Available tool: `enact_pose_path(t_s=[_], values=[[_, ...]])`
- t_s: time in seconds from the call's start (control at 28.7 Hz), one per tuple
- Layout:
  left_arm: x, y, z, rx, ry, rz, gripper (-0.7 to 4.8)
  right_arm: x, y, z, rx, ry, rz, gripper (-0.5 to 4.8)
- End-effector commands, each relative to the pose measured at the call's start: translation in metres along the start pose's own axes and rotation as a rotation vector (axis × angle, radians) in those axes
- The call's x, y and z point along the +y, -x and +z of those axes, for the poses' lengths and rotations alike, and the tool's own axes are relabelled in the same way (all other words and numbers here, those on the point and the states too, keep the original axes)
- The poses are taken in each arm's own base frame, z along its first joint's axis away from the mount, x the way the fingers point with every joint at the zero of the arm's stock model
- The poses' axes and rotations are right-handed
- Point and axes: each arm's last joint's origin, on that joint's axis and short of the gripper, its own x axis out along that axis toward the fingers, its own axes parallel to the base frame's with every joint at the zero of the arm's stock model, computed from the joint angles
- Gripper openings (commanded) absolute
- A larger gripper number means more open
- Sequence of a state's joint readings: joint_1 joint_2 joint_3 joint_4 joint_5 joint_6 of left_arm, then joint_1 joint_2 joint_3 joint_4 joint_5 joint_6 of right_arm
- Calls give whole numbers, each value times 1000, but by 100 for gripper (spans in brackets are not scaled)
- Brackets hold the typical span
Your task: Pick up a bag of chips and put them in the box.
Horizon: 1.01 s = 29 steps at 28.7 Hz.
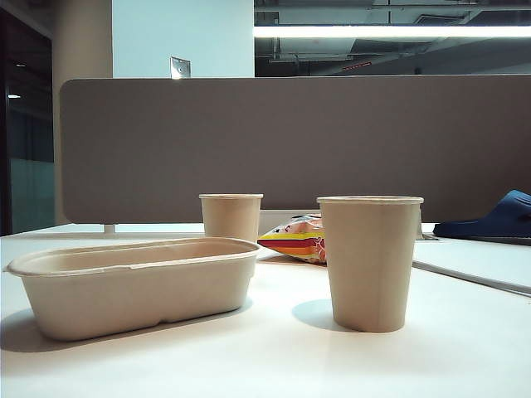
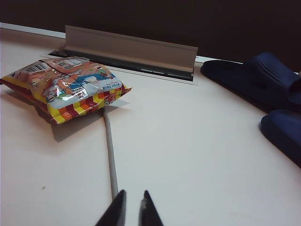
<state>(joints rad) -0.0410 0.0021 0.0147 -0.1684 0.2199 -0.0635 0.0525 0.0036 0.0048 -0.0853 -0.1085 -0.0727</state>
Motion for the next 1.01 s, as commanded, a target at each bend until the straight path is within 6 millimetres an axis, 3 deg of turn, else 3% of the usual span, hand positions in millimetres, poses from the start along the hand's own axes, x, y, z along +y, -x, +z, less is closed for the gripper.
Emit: enact_pose_path(t_s=[0.03, 0.63, 0.87, 1.01], values=[[0, 0, -1, 2, -4, -4, 79, 0, 0, 1, -14, 0, 0, 50], [0, 0, -1, 2, -1, -6, 79, 0, 0, 1, -14, -3, 2, 50], [0, 0, -1, 2, 144, -5, 79, 2, 0, 1, -12, -203, 73, 50], [0, 0, 0, -3, 180, -6, 79, 4, 0, 2, -11, -231, 149, 50]])
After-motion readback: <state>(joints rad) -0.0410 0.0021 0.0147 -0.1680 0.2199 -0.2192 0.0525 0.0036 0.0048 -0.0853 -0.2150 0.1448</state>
